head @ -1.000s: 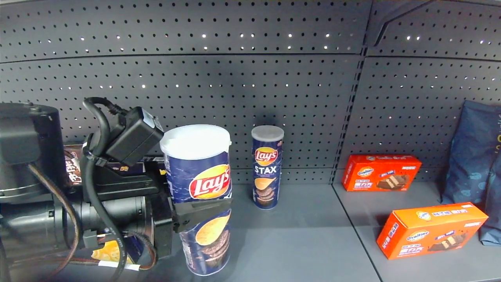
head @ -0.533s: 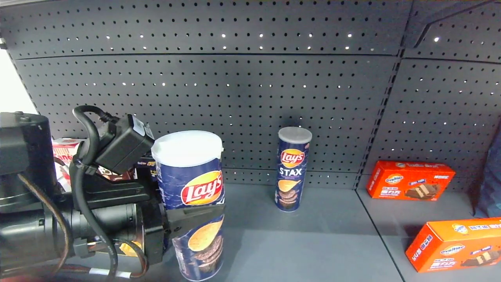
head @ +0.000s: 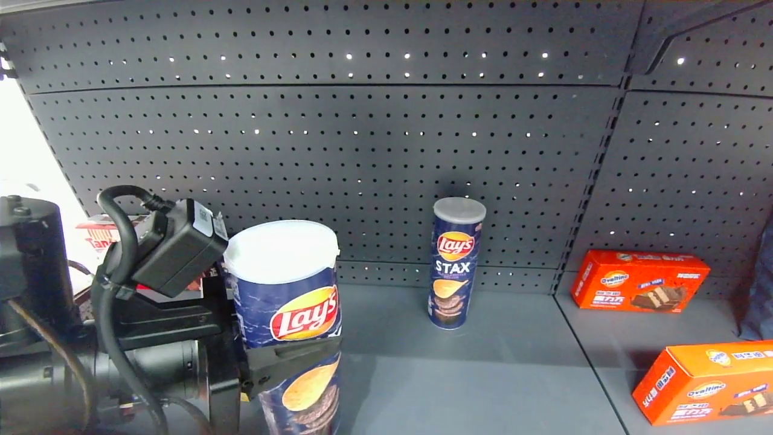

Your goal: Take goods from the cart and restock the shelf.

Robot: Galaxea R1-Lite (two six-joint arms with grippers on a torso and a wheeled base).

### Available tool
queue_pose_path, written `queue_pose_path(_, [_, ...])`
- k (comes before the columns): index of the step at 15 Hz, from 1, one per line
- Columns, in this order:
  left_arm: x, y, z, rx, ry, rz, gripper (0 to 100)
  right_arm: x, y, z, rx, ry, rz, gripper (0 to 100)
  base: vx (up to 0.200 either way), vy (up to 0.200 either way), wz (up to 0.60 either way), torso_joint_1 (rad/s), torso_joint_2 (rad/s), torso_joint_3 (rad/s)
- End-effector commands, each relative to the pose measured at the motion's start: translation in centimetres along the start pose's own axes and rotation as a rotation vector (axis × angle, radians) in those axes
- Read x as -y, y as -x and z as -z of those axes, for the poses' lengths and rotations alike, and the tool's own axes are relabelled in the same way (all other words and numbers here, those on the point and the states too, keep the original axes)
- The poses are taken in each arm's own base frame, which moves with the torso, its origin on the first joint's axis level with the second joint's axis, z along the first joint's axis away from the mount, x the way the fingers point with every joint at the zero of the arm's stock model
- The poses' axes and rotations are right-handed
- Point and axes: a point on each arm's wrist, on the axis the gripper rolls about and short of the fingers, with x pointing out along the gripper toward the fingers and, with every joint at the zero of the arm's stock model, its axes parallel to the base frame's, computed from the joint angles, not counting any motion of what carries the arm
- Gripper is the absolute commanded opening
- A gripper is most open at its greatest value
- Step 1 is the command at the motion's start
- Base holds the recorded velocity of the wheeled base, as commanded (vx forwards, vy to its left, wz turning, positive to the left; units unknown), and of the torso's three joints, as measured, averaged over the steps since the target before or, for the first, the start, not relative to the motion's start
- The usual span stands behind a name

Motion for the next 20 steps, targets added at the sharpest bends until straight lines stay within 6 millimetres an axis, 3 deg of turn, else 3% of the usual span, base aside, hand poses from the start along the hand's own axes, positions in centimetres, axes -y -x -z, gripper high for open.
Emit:
queue_pose_path(1, [0.1, 0.0, -0.4, 0.014, -0.009, 0.008, 0, -0.8, -4.0, -9.9, -0.054, 0.102, -0.166, 100, 0.0, 0.0, 0.0, 0.0, 0.0, 0.0])
queue_pose_path(3, [0.3, 0.1, -0.1, 0.002, -0.003, 0.015, 0, -0.8, -4.4, -8.6, -0.112, 0.214, -0.191, 100, 0.0, 0.0, 0.0, 0.0, 0.0, 0.0])
queue_pose_path(6, [0.4, 0.1, 0.4, -0.011, 0.0, 0.017, 0, -1.6, -7.1, -10.1, -0.188, 0.232, -0.35, 100, 0.0, 0.0, 0.0, 0.0, 0.0, 0.0])
queue_pose_path(8, [0.3, 0.1, 0.4, -0.01, 0.001, 0.01, 0, -2.9, -9.5, -11.3, -0.231, 0.235, -0.485, 100, 0.0, 0.0, 0.0, 0.0, 0.0, 0.0])
queue_pose_path(9, [0.2, 0.1, 0.4, -0.008, 0.003, 0.007, 0, -4.7, -11.8, -11.6, -0.296, 0.236, -0.595, 100, 0.0, 0.0, 0.0, 0.0, 0.0, 0.0])
queue_pose_path(10, [0.2, 0.1, 0.4, -0.01, 0.003, 0.008, 0, -5.9, -13.0, -11.6, -0.333, 0.229, -0.648, 100, 0.0, 0.0, 0.0, 0.0, 0.0, 0.0])
queue_pose_path(11, [0.2, 0.1, 0.4, -0.01, 0.003, 0.008, 0, -7.0, -14.3, -11.2, -0.379, 0.235, -0.679, 100, 0.0, 0.0, 0.0, 0.0, 0.0, 0.0])
queue_pose_path(12, [0.2, 0.1, 0.4, -0.01, 0.003, 0.008, 0, -7.0, -14.3, -11.2, -0.379, 0.235, -0.679, 100, 0.0, 0.0, 0.0, 0.0, 0.0, 0.0])
queue_pose_path(13, [0.2, 0.1, 0.3, -0.005, 0.002, 0.007, 0, -9.4, -17.5, -10.2, -0.409, 0.244, -0.698, 100, 0.0, 0.0, 0.0, 0.0, 0.0, 0.0])
queue_pose_path(15, [0.3, 0.2, 1.4, -0.018, 0.01, 0.023, 0, -11.1, -20.3, -9.3, -0.416, 0.247, -0.681, 100, 0.0, 0.0, 0.0, 0.0, 0.0, 0.0])
queue_pose_path(20, [0.5, 0.1, 3.3, -0.024, 0.019, 0.076, 0, -13.9, -24.7, -7.3, -0.492, 0.231, -0.799, 100, 0.0, 0.0, 0.0, 0.0, 0.0, 0.0])
